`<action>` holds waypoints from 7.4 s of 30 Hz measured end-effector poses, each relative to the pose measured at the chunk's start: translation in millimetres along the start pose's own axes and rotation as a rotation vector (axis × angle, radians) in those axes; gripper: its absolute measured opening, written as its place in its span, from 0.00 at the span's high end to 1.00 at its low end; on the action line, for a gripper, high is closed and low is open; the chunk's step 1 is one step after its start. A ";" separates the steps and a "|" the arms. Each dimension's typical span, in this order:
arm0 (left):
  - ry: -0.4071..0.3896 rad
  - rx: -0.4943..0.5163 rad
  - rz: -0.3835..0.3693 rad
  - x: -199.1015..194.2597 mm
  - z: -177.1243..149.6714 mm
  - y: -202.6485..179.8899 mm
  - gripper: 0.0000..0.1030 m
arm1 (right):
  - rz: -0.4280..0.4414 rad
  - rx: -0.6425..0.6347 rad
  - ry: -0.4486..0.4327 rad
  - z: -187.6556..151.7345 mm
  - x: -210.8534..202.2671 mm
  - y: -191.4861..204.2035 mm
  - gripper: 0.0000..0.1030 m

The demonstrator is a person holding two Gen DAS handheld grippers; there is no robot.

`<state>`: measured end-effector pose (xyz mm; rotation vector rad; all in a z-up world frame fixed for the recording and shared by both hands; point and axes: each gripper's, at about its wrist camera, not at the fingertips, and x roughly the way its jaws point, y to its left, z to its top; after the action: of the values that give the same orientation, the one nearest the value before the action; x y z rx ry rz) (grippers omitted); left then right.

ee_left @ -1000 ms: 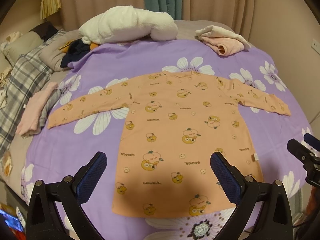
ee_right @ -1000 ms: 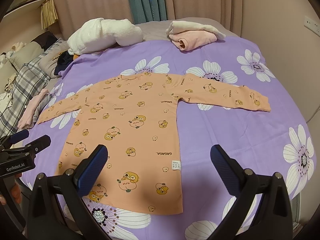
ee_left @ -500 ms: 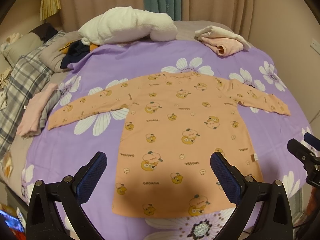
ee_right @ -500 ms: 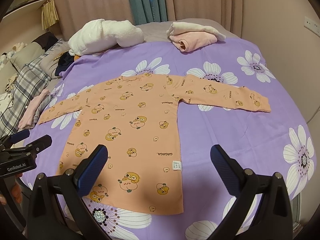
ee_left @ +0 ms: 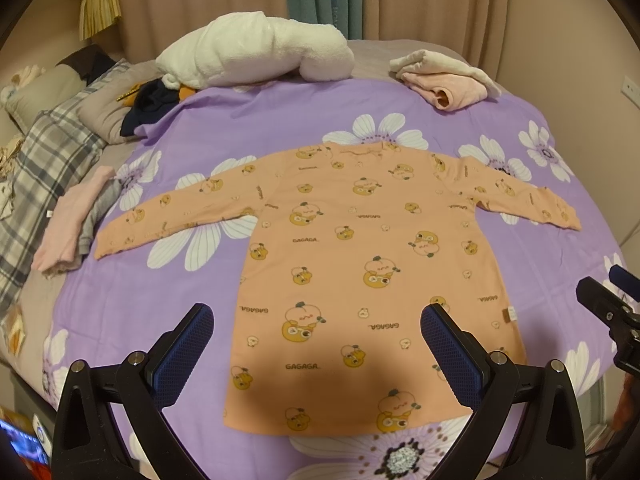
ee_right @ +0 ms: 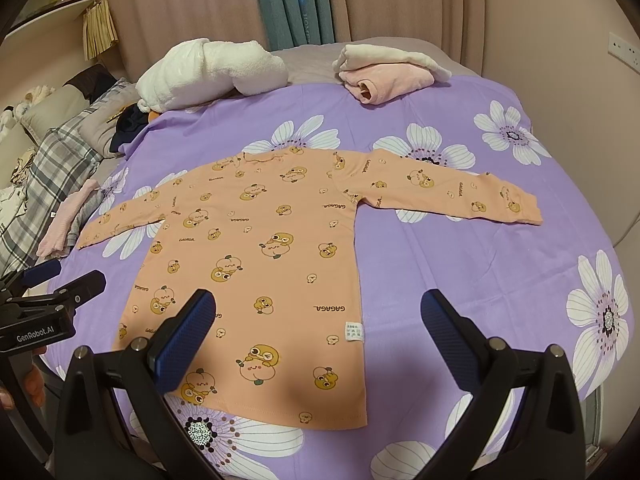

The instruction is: Fold small clothes

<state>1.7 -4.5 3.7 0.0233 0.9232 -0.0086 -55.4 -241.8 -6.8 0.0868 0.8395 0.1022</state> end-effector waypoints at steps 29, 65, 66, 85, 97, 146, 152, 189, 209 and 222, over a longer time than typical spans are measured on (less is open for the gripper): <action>0.192 -0.308 -0.186 108.0 10.2 44.0 0.01 | 0.115 0.526 -0.011 -9.1 60.9 -160.3 0.00; 0.151 -0.473 -0.129 156.5 43.2 106.4 0.01 | 0.070 1.147 -0.212 11.1 192.0 -358.1 0.89; 0.154 -0.472 -0.122 156.4 42.7 107.3 0.01 | 0.068 1.156 -0.209 9.2 192.1 -359.3 0.91; 0.190 -0.511 -0.081 138.2 19.2 141.0 0.01 | 0.025 0.759 -0.264 105.6 124.9 -271.9 0.92; 0.198 -0.505 -0.090 127.4 10.2 159.6 0.01 | 0.047 0.470 -0.250 171.9 122.5 -154.8 0.92; 0.169 -0.499 -0.152 129.0 20.7 180.1 0.01 | 0.336 -0.273 0.109 98.0 245.8 172.7 0.54; 0.125 -0.467 -0.269 135.7 53.0 151.7 0.01 | 0.359 -0.001 0.066 102.3 224.5 74.6 0.55; 0.254 -0.362 -0.432 251.7 90.9 44.0 0.40 | 0.247 0.352 0.129 73.7 247.7 -91.8 0.92; 0.046 -0.919 -0.379 178.1 -0.4 274.4 0.29 | 0.412 0.282 0.033 33.2 152.7 -34.3 0.59; -0.143 -1.224 -0.309 194.5 -29.3 379.5 0.29 | 0.378 0.219 0.035 34.5 148.1 0.9 0.59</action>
<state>102.3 376.1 -162.8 -1.2372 0.6594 0.2648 68.6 -223.6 -93.0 0.4506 0.8597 0.3676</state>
